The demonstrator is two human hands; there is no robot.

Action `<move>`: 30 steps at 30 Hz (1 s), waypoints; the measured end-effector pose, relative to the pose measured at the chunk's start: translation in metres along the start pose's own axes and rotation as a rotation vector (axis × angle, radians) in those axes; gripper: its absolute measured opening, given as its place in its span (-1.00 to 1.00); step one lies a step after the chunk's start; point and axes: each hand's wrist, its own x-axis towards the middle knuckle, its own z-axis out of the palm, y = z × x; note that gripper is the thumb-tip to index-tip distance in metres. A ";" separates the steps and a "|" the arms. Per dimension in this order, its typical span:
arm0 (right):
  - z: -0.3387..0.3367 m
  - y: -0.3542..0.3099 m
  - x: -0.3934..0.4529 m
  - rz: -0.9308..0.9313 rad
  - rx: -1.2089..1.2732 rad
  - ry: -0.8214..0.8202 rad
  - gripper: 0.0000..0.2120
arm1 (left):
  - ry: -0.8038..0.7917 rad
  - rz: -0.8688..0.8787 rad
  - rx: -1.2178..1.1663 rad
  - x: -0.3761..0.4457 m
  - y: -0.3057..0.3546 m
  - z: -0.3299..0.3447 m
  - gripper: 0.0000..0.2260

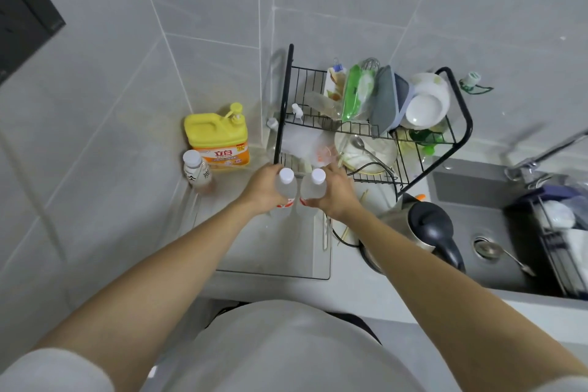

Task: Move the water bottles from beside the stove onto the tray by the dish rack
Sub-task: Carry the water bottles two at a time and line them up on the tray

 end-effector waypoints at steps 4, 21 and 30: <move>0.001 0.001 0.003 0.007 -0.023 0.005 -0.33 | -0.007 0.030 -0.020 0.005 0.002 0.003 -0.49; -0.034 -0.005 0.010 -0.262 -0.150 -0.019 -0.65 | -0.139 0.272 0.486 0.001 0.035 -0.042 -0.67; -0.042 -0.005 0.007 -0.212 -0.094 -0.028 -0.68 | -0.160 0.276 0.471 0.002 0.047 -0.031 -0.68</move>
